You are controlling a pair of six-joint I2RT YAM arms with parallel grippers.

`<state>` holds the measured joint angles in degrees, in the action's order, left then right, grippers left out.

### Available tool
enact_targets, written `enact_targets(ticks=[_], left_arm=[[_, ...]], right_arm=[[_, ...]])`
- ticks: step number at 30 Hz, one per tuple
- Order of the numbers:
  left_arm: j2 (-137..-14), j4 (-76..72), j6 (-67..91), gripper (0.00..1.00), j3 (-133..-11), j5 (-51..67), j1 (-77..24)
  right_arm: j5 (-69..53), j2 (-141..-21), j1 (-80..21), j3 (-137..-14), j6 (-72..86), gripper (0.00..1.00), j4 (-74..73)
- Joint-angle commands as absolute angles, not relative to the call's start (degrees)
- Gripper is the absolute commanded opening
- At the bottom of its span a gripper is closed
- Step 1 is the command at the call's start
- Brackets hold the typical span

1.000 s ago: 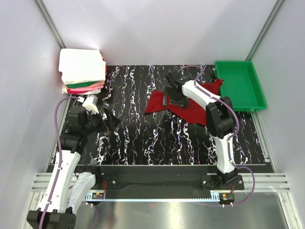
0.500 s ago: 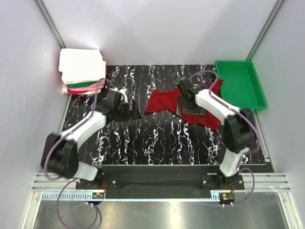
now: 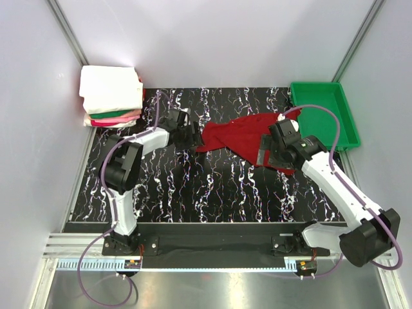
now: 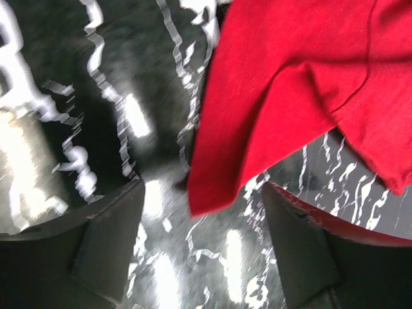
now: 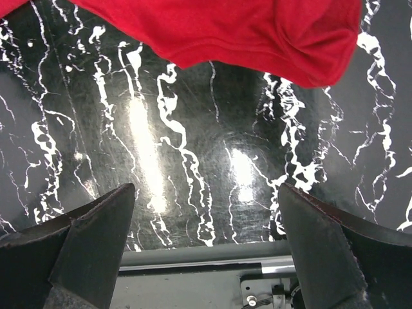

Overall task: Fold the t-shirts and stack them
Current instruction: Move the tshirt to the center of the board

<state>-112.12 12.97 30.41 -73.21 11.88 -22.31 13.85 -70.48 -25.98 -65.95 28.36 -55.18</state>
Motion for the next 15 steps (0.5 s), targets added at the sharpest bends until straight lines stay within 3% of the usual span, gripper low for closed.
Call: enact_targets(ticks=[1,4,13,15], left_arm=[[-114.9,10.4,31.0,0.69,-76.6,13.0,-23.7],[-115.8,11.4,30.8,0.48,-77.8,13.4,-24.7],[-111.6,12.5,29.8,0.45,-72.3,11.4,-25.1],[-111.0,12.1,29.4,0.32,-70.9,11.6,-25.3]], right_arm=[[14.3,-69.0,-24.5,-65.0,28.1,1.00,-55.9],[13.3,-69.5,-23.3,-64.0,27.8,1.00,-55.5],[10.1,-69.5,-22.1,-61.4,28.5,1.00,-53.9],[9.6,-69.4,-21.9,-60.6,28.7,1.00,-53.2]])
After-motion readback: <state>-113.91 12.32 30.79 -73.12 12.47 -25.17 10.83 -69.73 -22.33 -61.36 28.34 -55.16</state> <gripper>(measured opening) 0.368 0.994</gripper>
